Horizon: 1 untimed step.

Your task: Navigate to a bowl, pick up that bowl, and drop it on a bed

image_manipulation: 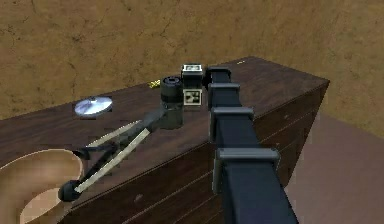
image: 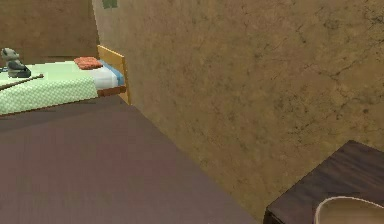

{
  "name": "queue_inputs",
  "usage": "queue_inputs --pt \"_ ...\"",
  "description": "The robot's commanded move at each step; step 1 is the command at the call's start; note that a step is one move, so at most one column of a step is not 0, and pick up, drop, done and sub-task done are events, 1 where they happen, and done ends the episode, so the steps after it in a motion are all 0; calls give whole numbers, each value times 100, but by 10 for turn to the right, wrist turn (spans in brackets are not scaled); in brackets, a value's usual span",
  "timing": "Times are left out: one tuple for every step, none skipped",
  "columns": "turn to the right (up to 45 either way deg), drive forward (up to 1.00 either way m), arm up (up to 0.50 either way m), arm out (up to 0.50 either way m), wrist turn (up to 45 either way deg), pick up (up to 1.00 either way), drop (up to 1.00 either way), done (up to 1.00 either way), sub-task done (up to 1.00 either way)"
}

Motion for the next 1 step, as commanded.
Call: queue_inputs --pt "0 0 0 0 -240 0 0 0 0"
